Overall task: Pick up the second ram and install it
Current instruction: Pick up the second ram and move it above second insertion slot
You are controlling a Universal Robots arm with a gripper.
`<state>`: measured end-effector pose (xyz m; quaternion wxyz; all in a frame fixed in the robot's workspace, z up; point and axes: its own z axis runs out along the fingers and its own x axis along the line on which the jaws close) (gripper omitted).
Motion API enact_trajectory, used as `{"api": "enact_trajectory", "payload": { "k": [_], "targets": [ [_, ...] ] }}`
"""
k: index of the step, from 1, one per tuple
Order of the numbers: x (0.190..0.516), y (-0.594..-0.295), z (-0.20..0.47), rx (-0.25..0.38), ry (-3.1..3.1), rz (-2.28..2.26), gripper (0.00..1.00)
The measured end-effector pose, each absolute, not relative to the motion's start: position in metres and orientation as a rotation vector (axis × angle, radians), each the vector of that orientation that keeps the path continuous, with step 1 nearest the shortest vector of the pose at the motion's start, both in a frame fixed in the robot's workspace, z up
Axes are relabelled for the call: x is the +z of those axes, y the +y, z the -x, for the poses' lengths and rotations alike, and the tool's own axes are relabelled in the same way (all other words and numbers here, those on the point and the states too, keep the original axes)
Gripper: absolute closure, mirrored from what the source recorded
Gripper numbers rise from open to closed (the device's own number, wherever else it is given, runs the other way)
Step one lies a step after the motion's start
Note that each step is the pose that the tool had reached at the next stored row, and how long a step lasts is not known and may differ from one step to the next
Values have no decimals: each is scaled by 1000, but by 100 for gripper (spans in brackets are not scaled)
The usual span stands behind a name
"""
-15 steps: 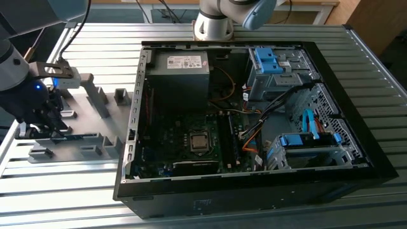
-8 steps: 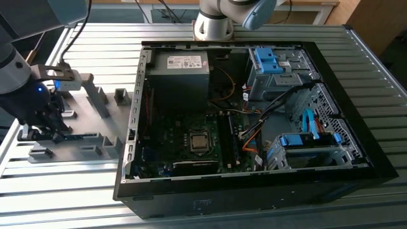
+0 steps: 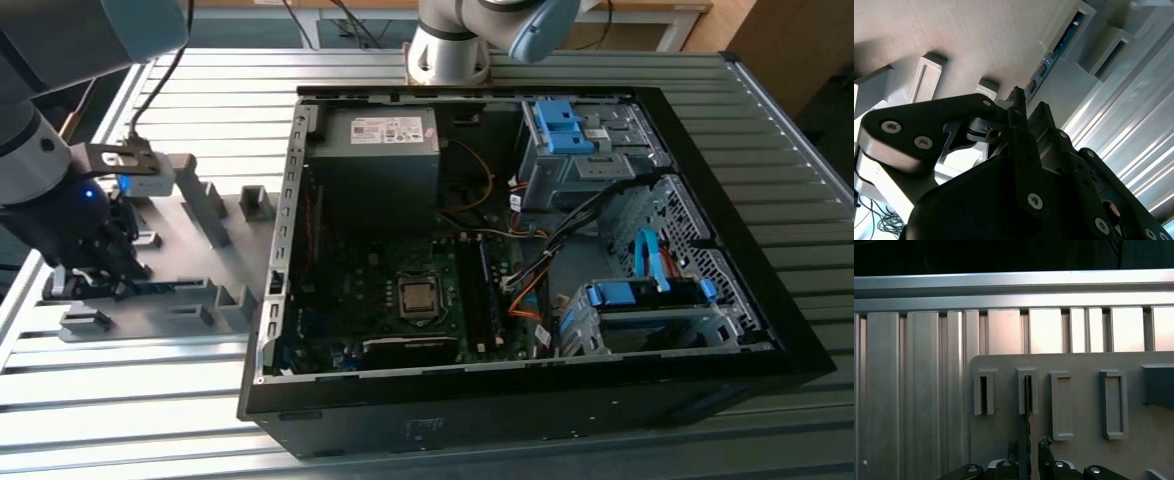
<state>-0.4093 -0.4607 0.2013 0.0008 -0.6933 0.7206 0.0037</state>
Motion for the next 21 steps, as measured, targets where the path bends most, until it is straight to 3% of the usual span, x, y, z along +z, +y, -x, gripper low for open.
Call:
{"api": "enact_trajectory", "payload": {
  "k": [6,7,21],
  "targets": [
    [196,-461,409,6,2254,2181,72],
    [195,-461,410,6,2253,2181,78],
    [189,-461,411,8,2245,2185,78]
  ]
}}
